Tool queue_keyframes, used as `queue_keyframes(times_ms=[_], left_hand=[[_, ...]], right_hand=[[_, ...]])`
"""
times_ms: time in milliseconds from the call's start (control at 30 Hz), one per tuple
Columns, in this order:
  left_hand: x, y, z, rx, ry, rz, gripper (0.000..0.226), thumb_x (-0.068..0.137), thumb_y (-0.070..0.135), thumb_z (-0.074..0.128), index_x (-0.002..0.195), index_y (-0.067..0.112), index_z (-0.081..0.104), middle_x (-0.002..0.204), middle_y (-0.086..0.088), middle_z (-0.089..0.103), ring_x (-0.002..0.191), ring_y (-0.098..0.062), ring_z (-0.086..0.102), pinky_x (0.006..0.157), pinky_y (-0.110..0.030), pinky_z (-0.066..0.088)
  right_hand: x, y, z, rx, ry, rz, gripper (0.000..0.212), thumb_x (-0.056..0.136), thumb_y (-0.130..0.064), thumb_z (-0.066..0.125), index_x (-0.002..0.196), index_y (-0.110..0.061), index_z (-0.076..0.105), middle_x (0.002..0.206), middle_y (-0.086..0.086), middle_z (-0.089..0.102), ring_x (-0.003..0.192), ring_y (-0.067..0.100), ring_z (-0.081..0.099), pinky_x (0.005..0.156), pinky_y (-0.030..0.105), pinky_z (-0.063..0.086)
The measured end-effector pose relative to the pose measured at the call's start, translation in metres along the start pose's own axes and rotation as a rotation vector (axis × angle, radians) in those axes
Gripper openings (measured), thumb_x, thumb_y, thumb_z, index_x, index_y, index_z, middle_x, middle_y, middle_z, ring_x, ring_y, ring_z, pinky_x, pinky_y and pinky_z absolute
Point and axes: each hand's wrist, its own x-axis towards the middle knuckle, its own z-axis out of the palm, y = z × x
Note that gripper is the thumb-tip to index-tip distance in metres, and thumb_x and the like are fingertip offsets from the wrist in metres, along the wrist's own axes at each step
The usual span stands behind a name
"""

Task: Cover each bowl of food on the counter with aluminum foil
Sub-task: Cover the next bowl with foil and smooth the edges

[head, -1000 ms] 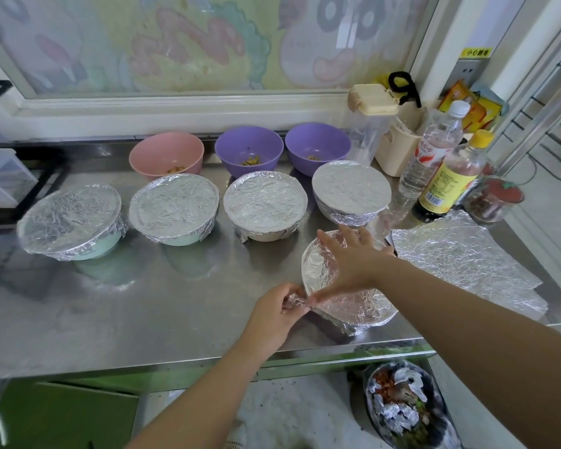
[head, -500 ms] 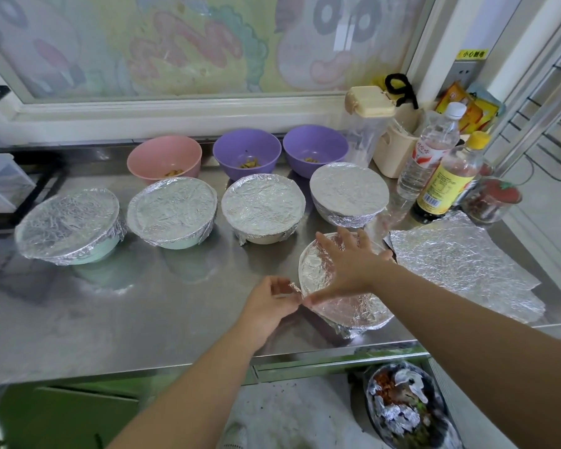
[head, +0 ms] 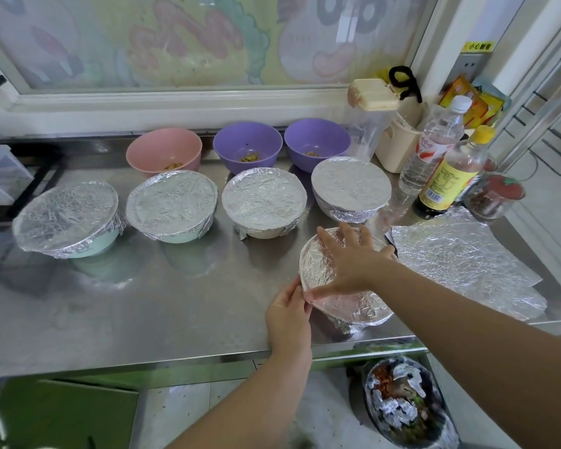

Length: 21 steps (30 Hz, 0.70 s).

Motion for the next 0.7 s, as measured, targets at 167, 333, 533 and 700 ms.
queue_keyframes(times_ms=[167, 333, 533, 700], left_hand=[[-0.01, 0.017, -0.001, 0.014, -0.161, -0.097, 0.034, 0.103, 0.013, 0.039, 0.117, 0.015, 0.069, 0.113, 0.0, 0.075, 0.112, -0.013, 0.066, 0.105, -0.032, 0.046], [-0.012, 0.034, 0.009, 0.12, -0.355, -0.052, 0.039, 0.102, 0.023, 0.037, 0.127, 0.011, 0.063, 0.125, -0.009, 0.069, 0.118, -0.02, 0.062, 0.106, -0.034, 0.045], [-0.002, 0.042, 0.012, 0.189, -0.363, -0.064, 0.05, 0.109, 0.034, 0.03, 0.147, 0.003, 0.039, 0.153, -0.019, 0.039, 0.14, -0.032, 0.038, 0.111, -0.039, 0.037], [0.02, 0.044, 0.012, 0.188, -0.385, -0.222, 0.052, 0.101, 0.05, 0.032, 0.143, 0.025, 0.05, 0.146, -0.007, 0.053, 0.137, -0.021, 0.048, 0.119, -0.039, 0.027]], right_hand=[[0.001, 0.0, 0.003, 0.011, 0.028, -0.008, 0.141, 0.05, -0.099, 0.058, 0.151, -0.048, -0.027, 0.165, 0.003, -0.029, 0.15, 0.045, -0.023, 0.103, 0.086, 0.003], [0.0, 0.0, 0.004, 0.01, 0.041, -0.004, 0.141, 0.05, -0.098, 0.058, 0.151, -0.047, -0.026, 0.166, 0.003, -0.027, 0.15, 0.045, -0.021, 0.103, 0.086, 0.003], [0.0, -0.001, 0.005, 0.013, 0.053, -0.001, 0.14, 0.052, -0.097, 0.058, 0.152, -0.047, -0.025, 0.166, 0.002, -0.027, 0.15, 0.044, -0.022, 0.104, 0.086, 0.003], [0.001, -0.002, 0.006, 0.01, 0.063, -0.001, 0.14, 0.051, -0.098, 0.058, 0.152, -0.047, -0.025, 0.166, 0.004, -0.026, 0.15, 0.044, -0.022, 0.104, 0.086, 0.003]])
